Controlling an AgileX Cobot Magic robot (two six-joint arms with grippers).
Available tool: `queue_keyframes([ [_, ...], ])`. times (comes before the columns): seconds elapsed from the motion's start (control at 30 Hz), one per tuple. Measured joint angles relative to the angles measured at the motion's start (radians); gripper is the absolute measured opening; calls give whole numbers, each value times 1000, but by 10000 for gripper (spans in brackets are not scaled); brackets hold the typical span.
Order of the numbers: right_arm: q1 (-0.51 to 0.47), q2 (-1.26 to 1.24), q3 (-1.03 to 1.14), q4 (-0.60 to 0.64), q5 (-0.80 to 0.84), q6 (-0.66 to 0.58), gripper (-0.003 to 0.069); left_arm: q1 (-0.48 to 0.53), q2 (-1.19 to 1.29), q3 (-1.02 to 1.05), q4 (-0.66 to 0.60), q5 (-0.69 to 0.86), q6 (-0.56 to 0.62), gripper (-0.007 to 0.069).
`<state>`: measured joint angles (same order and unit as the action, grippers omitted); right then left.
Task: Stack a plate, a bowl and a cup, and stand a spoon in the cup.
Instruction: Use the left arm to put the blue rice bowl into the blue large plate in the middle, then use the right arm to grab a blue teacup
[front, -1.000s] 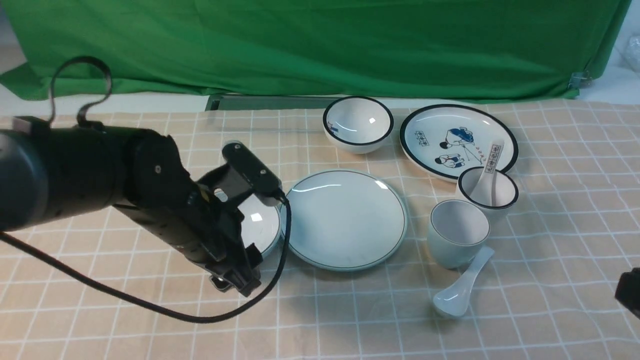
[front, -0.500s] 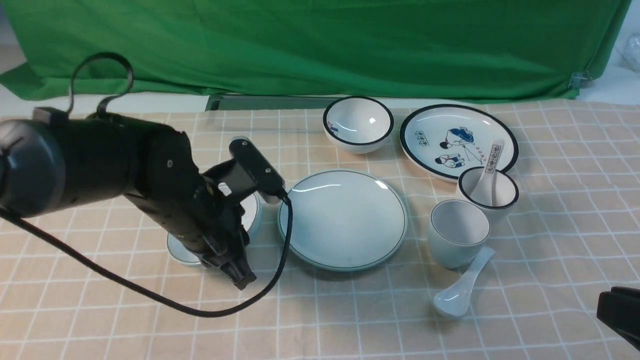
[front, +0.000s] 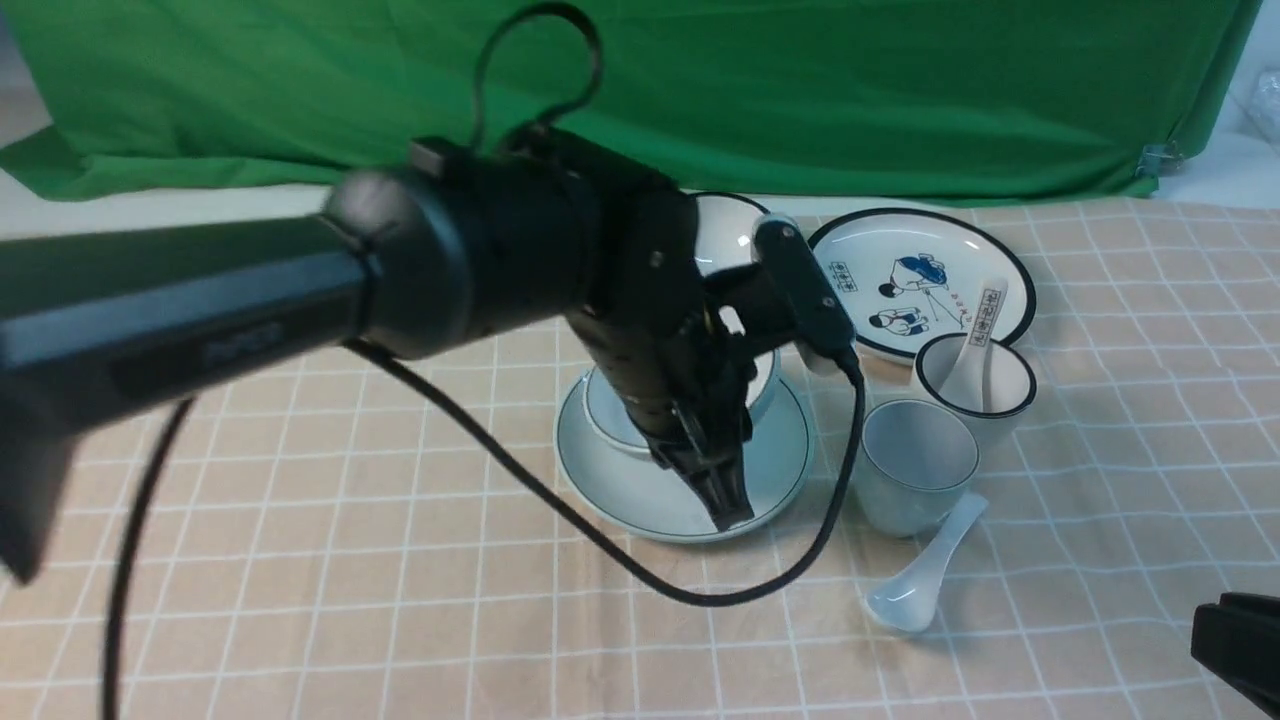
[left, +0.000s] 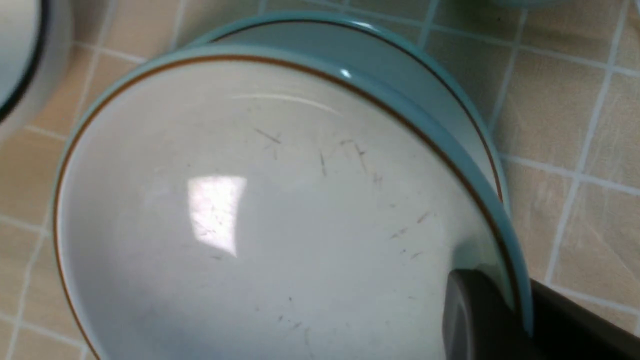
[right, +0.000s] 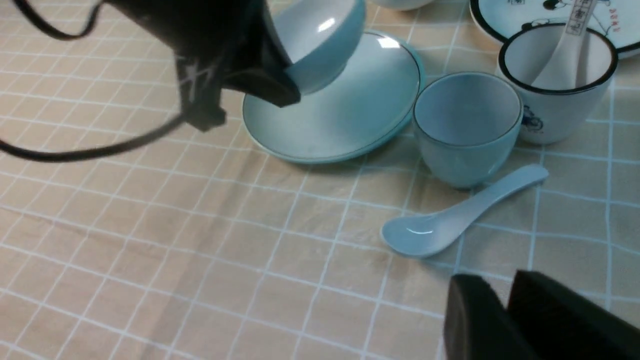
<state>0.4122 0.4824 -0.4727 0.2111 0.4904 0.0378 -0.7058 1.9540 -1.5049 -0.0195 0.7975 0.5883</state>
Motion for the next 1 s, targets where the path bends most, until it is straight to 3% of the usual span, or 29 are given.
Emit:
queue_keyframes([
  [0.27, 0, 0, 0, 0, 41, -13, 151, -11, 113, -74, 46, 39, -11, 39],
  [0.4, 0, 0, 0, 0, 41, -27, 186, -11, 118, -75, 40, 47, -11, 111],
  [0.5, 0, 4, 0, 0, 41, -29, 262, -11, 123, -75, 20, 65, -12, 225],
  [0.53, 0, 17, -7, 0, 47, -32, 314, -11, 124, -75, 4, 73, -12, 315],
  [0.57, 0, 19, -7, 0, 47, -38, 318, -11, 124, -75, 2, 73, -13, 325],
  [0.6, 0, 44, -28, 0, 62, -38, 345, -11, 120, -75, -18, 80, -20, 400],
  [0.7, 0, 113, -83, 0, 104, -102, 344, -11, 90, -75, -47, 110, -72, 493],
  [0.83, 0, 261, -180, -1, 188, -190, 301, -11, -21, -74, -55, 186, -203, 480],
  [0.9, 0, 360, -258, -1, 215, -227, 271, -11, -124, -65, -55, 213, -238, 394],
  [0.97, 0, 478, -340, -1, 225, -263, 252, -11, -260, -32, -56, 197, -256, 231],
  [1.0, 0, 489, -348, -1, 225, -265, 251, -11, -272, -28, -56, 197, -257, 216],
])
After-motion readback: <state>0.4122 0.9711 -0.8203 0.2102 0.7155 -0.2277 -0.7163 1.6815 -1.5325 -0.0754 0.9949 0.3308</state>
